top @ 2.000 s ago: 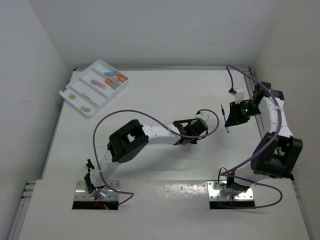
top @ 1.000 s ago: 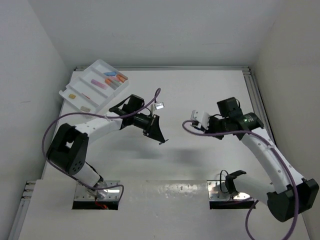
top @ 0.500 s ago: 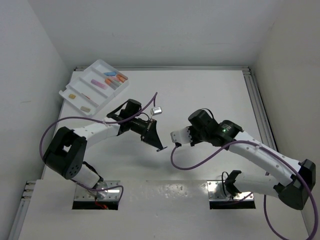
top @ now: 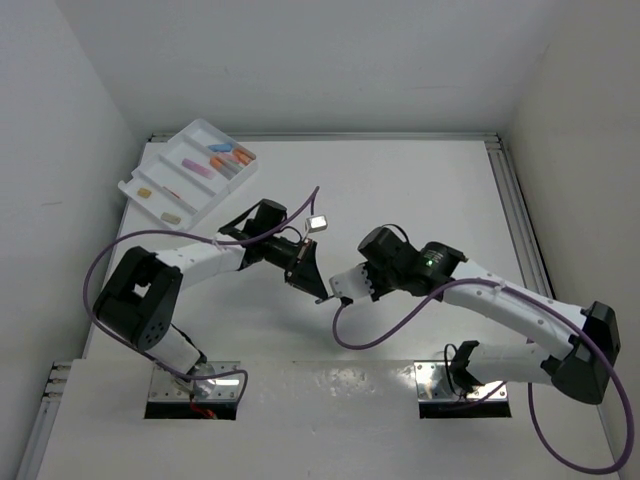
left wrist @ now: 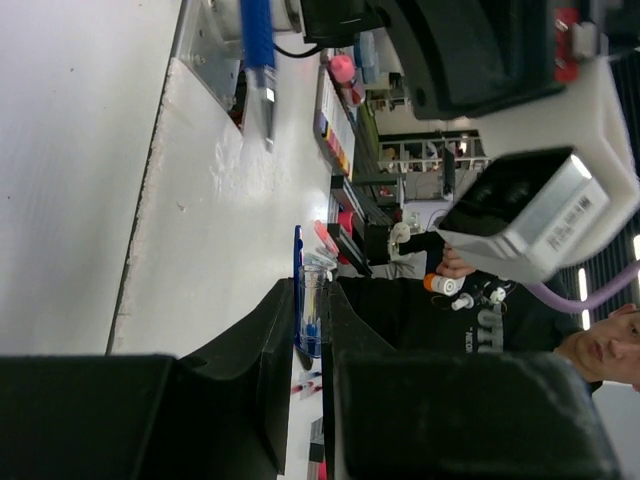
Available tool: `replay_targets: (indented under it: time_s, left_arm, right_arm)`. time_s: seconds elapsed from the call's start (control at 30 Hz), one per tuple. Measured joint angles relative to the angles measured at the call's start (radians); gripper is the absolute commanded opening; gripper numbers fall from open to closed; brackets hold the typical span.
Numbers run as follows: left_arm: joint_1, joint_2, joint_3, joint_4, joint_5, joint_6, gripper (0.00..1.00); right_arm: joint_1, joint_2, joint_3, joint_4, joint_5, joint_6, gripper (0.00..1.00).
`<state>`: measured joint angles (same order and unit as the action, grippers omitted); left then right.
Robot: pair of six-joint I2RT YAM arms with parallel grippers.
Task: Sort the stationery into containers
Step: Close the pen cap on the pen.
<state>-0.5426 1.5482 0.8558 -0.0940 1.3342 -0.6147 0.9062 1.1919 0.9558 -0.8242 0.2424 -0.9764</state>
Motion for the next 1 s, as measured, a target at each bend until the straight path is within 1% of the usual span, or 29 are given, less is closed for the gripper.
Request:
replay_targets:
  time_s: [0.53, 1.0]
  left_arm:
    - [-0.002, 0.037, 0.000, 0.000, -0.016, 0.000, 0.00]
    - [-0.015, 0.059, 0.012, 0.001, -0.022, -0.001, 0.00]
  right_arm:
    - [0.092, 0.058, 0.031, -0.006, -0.011, 0.006, 0.00]
    - [0.116, 0.070, 0.047, -0.006, -0.011, 0.007, 0.00]
